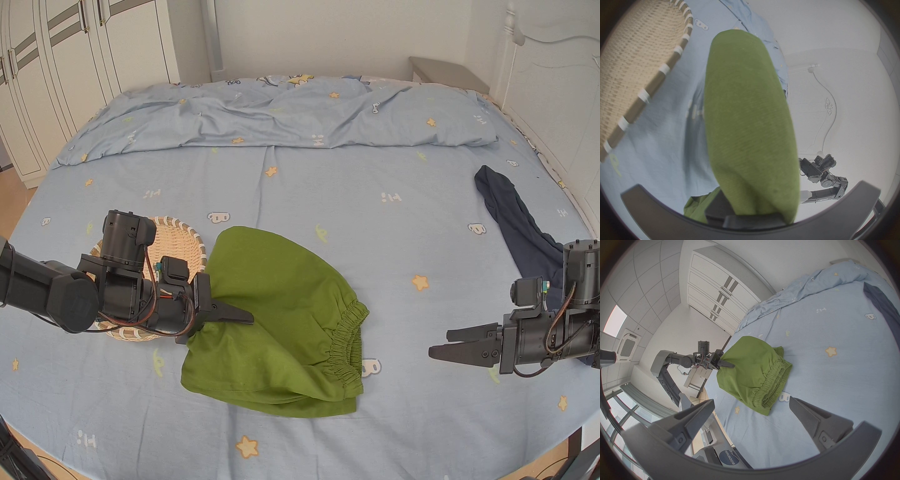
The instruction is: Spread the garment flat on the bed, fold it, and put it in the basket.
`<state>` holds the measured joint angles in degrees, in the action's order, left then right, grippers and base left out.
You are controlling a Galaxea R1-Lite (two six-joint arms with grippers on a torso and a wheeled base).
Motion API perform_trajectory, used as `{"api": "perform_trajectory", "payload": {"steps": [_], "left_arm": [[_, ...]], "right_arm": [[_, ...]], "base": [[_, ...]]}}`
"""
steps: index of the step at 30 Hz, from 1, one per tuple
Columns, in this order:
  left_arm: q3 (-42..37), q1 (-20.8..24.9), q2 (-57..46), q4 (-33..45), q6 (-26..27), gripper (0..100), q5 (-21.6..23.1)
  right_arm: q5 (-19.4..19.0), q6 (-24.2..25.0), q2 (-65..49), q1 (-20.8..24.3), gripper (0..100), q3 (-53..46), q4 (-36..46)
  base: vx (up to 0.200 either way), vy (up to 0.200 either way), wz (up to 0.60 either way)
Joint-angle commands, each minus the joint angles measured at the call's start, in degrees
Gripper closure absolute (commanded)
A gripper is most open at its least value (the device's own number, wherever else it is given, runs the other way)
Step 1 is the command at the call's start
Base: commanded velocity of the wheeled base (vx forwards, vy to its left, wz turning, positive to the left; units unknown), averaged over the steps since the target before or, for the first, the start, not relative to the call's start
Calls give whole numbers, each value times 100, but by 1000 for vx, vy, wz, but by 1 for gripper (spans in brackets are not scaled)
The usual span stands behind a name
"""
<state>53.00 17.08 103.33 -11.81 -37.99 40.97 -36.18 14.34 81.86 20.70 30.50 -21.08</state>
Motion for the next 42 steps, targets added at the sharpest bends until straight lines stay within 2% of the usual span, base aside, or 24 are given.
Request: {"api": "perform_trajectory", "payload": {"steps": [1, 5, 7, 12, 15, 22, 27, 31, 35, 37, 42], "left_arm": [[263, 50, -41, 100, 2, 100, -81], [676, 111, -208, 425, 63, 100, -336], [1010, 164, -340, 759, 371, 100, -344], [1458, 173, -612, 1586, 1575, 100, -379], [1608, 164, -647, 1902, 1927, 100, -397], [2091, 129, -647, 1946, 2164, 100, -406], [2293, 103, -647, 1849, 2261, 100, -441], [2214, -3, -700, 1726, 2454, 100, -705], [2082, -319, -946, 1375, 2489, 100, -968], [1880, -706, -1051, 698, 2480, 100, -1021], [1458, -1137, -1139, -304, 2366, 100, -1012]], "right_arm": [[-3, -1, -12, -48, 0, 9, -19], [-3, -1, -21, -145, 0, 44, -2], [-3, -1, -21, -163, 0, 44, 7], [-3, -1, -12, -163, 0, 44, -2], [6, -1, -3, -163, 0, 52, -2], [6, -1, -3, -145, 0, 44, -2], [6, -1, -74, -154, 0, 61, 7], [6, -1, -100, -154, 0, 61, 7], [15, -1, -109, -154, 0, 61, 7], [15, -1, -188, -154, 0, 61, 7], [6, -1, -346, -154, 0, 52, 16]], "base": [[0, 0, 0], [0, 0, 0], [0, 0, 0], [0, 0, 0], [0, 0, 0], [0, 0, 0], [0, 0, 0], [0, 0, 0], [0, 0, 0], [0, 0, 0], [0, 0, 0]]}}
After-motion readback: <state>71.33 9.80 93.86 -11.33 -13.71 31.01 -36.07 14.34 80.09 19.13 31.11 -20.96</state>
